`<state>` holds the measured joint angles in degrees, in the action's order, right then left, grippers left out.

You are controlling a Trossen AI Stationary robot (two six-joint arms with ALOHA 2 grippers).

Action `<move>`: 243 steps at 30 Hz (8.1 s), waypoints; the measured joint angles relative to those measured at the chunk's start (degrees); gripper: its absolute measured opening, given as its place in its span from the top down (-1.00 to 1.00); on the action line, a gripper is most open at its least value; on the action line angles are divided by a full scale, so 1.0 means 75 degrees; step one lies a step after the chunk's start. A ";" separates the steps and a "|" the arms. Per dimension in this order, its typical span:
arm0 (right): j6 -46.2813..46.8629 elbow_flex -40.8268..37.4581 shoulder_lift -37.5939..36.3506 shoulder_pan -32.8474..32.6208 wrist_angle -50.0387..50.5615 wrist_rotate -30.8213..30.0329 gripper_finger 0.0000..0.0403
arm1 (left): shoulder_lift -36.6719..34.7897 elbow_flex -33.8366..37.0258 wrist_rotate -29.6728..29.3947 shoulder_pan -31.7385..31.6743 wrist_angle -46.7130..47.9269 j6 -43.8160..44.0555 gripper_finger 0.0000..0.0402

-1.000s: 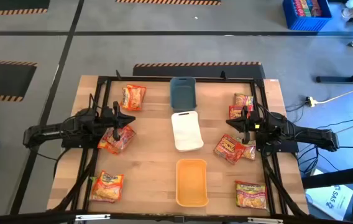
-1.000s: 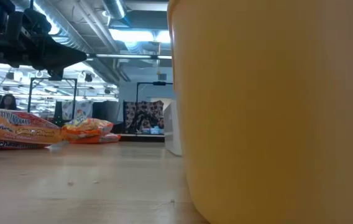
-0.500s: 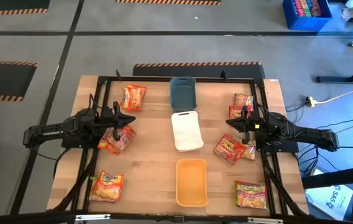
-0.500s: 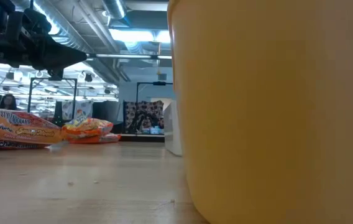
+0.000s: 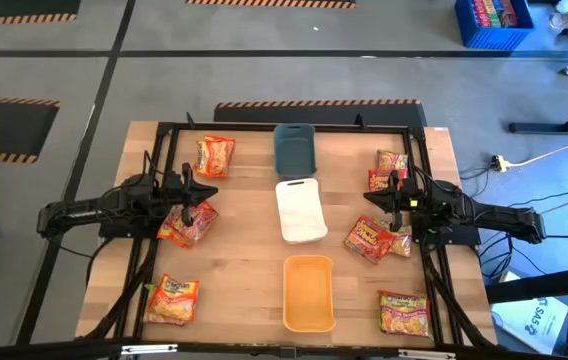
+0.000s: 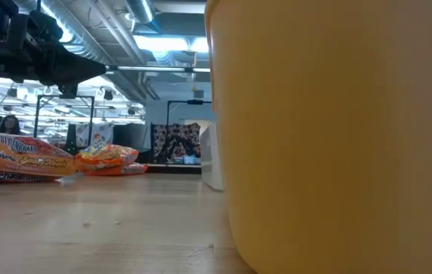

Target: Sort Maruchan noodles

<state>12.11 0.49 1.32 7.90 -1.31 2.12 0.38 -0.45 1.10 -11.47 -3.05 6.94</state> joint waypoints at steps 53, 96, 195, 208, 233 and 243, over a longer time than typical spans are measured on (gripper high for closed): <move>0.0402 0.0775 0.1309 0.0000 -0.0757 -0.1614 1.00 | 0.2068 0.0001 -0.1061 -0.0002 -0.3913 -0.0143 0.92; 0.2744 0.5607 0.6576 0.0601 0.7417 0.0007 -0.66 | 0.3883 0.0000 0.0657 0.0109 -0.5271 -0.1053 0.92; -0.3153 1.0802 1.1141 0.1968 0.5305 -0.0351 0.66 | 0.3921 0.0000 -0.0857 0.0097 -0.5896 -0.1958 0.92; -0.4671 1.4692 1.4634 0.2671 0.6707 -0.0459 0.66 | 0.3922 0.0000 -0.0860 0.0097 -0.5944 -0.2381 0.92; -0.5590 1.5087 1.5438 0.3070 0.6695 -0.0141 0.66 | 0.3921 0.0000 -0.0813 0.0097 -0.5884 -0.2359 0.92; -0.5645 1.5075 1.5543 0.3153 0.6873 -0.0028 0.66 | 0.3921 0.0000 -0.0819 0.0099 -0.5820 -0.2396 0.92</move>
<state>-30.22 113.56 117.89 31.55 50.24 1.91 29.78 -0.45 -5.04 -10.73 -46.70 -11.03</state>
